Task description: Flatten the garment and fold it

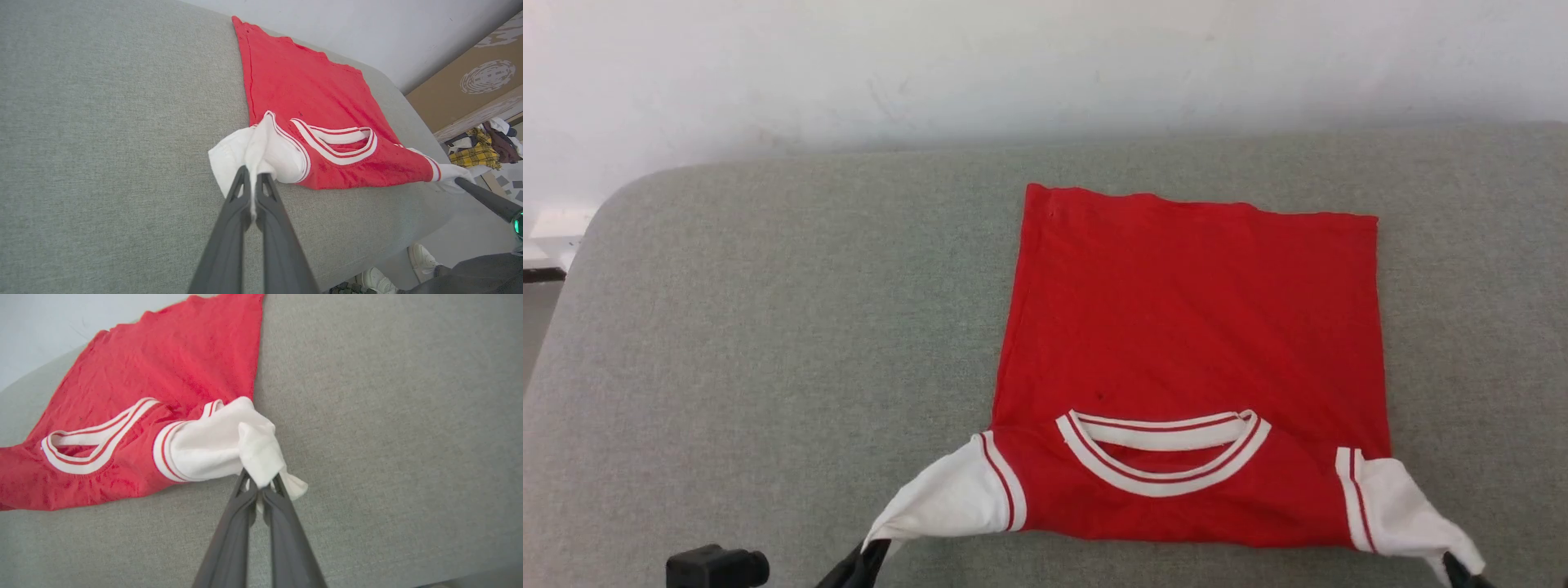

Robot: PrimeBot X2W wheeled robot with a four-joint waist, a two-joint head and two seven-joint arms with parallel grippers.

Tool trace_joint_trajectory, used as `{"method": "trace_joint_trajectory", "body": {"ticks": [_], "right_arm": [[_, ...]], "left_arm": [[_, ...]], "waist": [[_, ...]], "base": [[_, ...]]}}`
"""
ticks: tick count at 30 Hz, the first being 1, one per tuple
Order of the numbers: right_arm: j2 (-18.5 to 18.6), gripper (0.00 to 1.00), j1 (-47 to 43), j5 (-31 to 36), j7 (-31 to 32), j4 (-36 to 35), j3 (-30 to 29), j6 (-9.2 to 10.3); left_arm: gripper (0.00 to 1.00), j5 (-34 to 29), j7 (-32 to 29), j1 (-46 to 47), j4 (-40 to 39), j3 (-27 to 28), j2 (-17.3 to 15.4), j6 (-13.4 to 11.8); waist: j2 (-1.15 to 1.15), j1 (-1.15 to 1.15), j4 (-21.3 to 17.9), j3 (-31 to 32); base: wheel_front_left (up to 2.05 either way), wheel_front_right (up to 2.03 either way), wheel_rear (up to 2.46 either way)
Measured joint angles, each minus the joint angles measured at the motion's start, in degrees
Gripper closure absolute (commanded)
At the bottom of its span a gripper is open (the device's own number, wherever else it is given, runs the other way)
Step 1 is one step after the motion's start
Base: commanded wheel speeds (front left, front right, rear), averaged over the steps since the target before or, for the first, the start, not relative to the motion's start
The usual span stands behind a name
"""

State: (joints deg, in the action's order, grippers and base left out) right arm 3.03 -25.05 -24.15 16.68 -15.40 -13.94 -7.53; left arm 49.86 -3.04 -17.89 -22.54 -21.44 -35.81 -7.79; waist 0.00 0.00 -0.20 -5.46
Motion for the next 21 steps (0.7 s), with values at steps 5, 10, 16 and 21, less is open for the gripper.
{"method": "trace_joint_trajectory", "body": {"ticks": [5,10,16,21], "right_arm": [[-0.1,1.0,3.0,3.8,0.9,6.0,2.4,0.0],[0.0,1.0,8.5,7.4,1.1,13.4,3.5,0.0],[0.0,1.0,12.3,9.6,0.0,20.5,3.3,-0.02],[0.0,0.0,12.6,8.8,-0.5,21.3,2.9,-0.08]], "left_arm": [[1.0,-1.3,-1.0,1.1,0.0,-1.5,0.1,-0.1],[1.0,-3.1,-1.9,4.1,1.7,-2.8,0.2,-0.1],[1.0,-3.6,-2.3,6.1,3.3,-3.7,0.7,0.2],[1.0,-3.6,-2.2,6.3,3.9,-3.9,1.2,0.3]], "waist": [[0.0,0.0,0.6,-1.5],[0.0,0.01,1.4,-2.8],[0.0,0.0,2.4,-3.3],[0.0,0.0,2.5,-2.4]], "base": [[0.0,0.0,0.0],[0.0,0.0,0.0],[0.0,0.0,0.0],[0.0,0.0,0.0]]}}
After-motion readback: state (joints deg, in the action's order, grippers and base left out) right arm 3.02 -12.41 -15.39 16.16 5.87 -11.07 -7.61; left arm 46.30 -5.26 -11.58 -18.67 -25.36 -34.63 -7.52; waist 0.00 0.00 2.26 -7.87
